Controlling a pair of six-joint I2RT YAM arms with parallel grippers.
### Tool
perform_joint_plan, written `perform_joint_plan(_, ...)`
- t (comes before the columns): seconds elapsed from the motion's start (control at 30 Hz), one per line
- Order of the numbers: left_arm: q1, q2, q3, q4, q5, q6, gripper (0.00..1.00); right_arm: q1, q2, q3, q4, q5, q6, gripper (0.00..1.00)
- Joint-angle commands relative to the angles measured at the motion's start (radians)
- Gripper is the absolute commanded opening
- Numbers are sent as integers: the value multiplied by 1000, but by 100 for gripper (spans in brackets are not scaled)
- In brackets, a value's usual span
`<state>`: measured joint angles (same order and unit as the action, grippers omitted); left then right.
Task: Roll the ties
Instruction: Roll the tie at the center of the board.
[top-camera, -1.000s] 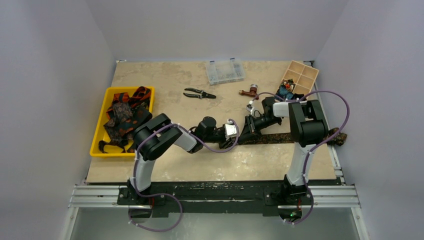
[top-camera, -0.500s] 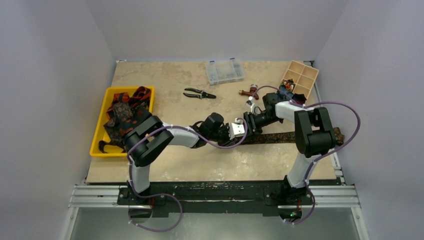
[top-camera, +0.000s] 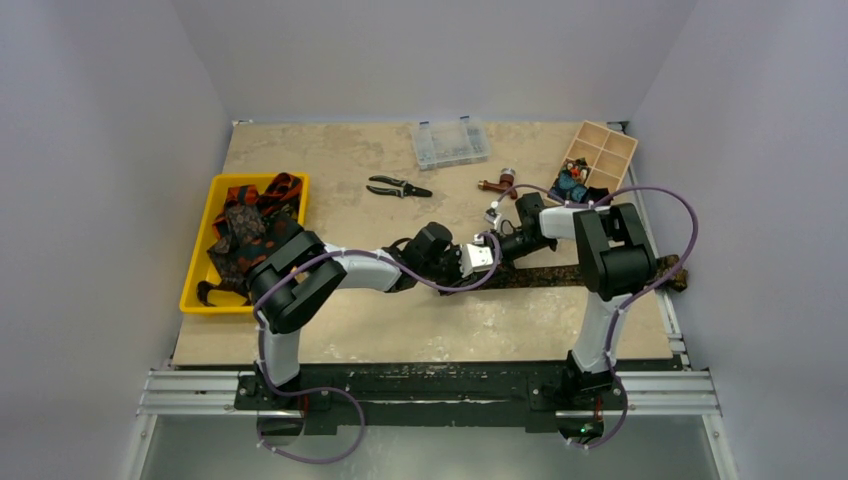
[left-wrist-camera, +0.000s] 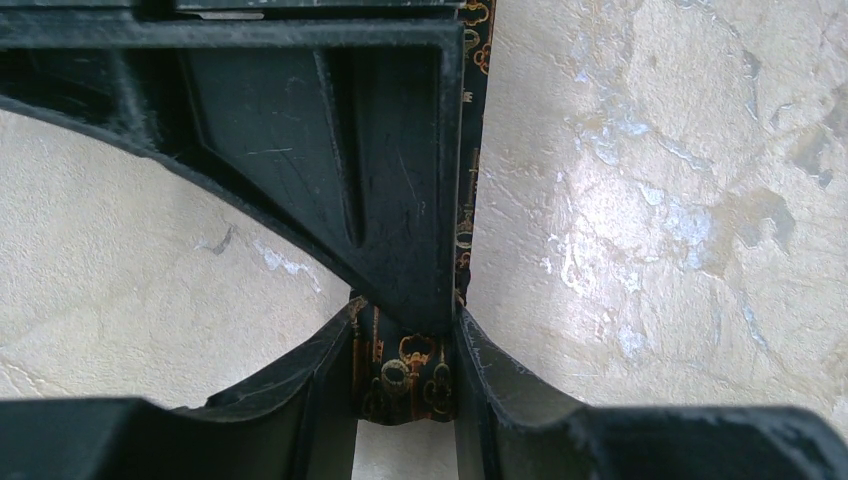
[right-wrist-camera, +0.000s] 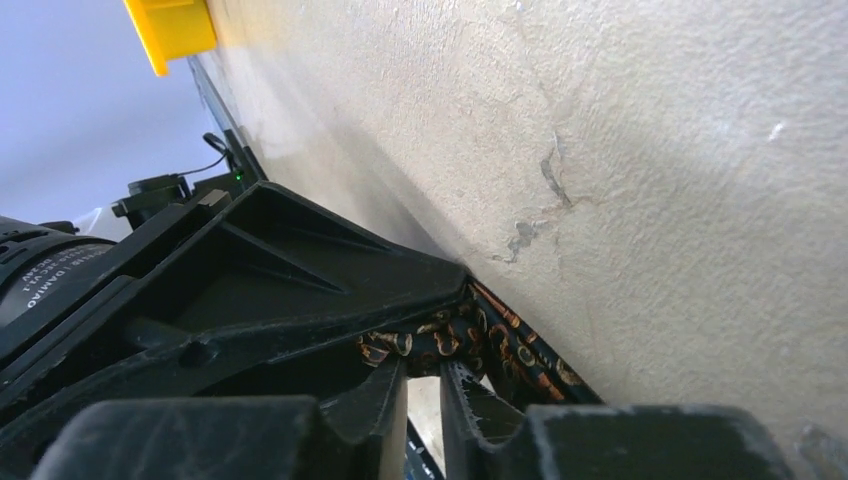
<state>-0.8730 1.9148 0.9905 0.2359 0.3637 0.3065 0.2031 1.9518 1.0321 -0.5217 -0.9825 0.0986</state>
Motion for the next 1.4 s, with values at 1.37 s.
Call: perform_joint_plan(1.37,54,68,-222,305,112,24,26,-45,17,134,-134,69,-183,27)
